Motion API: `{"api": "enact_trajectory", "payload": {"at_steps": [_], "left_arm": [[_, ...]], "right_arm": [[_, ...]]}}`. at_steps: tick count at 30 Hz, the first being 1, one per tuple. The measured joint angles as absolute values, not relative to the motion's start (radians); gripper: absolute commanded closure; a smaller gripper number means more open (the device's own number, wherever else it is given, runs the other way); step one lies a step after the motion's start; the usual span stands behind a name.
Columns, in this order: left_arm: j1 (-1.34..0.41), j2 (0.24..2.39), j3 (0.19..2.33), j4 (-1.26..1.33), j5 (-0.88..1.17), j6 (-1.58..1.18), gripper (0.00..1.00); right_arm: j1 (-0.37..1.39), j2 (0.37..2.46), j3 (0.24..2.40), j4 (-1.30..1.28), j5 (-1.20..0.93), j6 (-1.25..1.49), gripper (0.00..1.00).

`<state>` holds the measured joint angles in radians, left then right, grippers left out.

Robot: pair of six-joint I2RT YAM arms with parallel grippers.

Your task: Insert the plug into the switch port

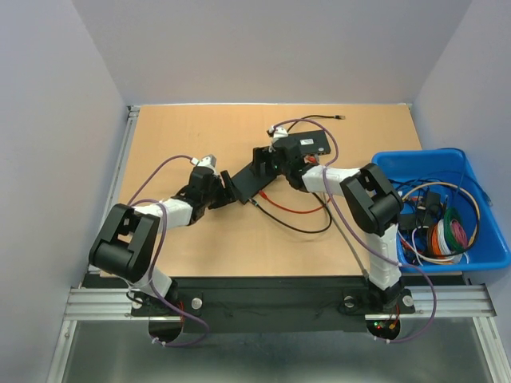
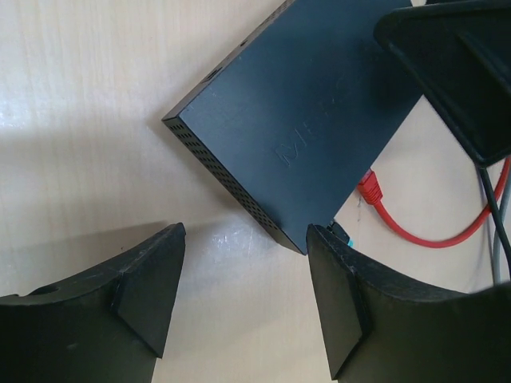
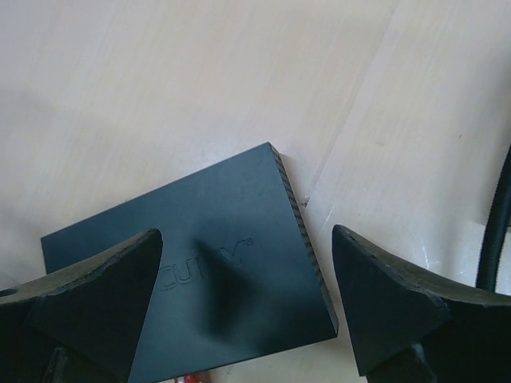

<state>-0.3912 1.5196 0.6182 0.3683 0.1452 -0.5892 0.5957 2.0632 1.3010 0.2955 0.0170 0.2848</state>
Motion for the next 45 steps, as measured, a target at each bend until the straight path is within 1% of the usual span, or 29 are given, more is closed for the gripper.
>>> {"api": "enact_trajectory", "payload": {"at_steps": [4,8,13,16,20,23,31,38,45], "left_arm": [[-0.391,1.548,0.638,0.375,0.15,-0.59,0.28],[-0.391,1.581,0.678,0.381,0.147,-0.589,0.28],[-0.376,1.644,0.748,0.382,0.141,-0.582,0.28],[-0.347,1.678,0.785,0.373,0.142,-0.576,0.28],[-0.299,1.698,0.814,0.361,0.137,-0.561,0.28],[-0.254,1.698,0.82,0.348,0.112,-0.543,0.28],[-0.175,1.7,0.833,0.331,0.047,-0.483,0.28],[-0.162,1.732,0.852,0.357,0.055,-0.47,0.28],[-0.152,1.762,0.873,0.387,0.054,-0.472,0.28]], "right_arm": [[0.594,2.109,1.306,0.289,-0.016,0.304,0.11],[0.59,2.112,1.295,0.313,-0.055,0.326,0.15],[0.588,2.08,1.209,0.393,-0.091,0.368,0.22],[0.584,2.056,1.159,0.429,-0.117,0.416,0.25],[0.615,2.054,1.15,0.443,-0.122,0.455,0.25],[0.67,2.054,1.151,0.442,-0.117,0.479,0.25],[0.78,2.086,1.202,0.427,-0.109,0.54,0.26],[0.802,2.086,1.208,0.417,-0.093,0.558,0.24],[0.796,2.131,1.32,0.31,-0.065,0.55,0.24]]}}
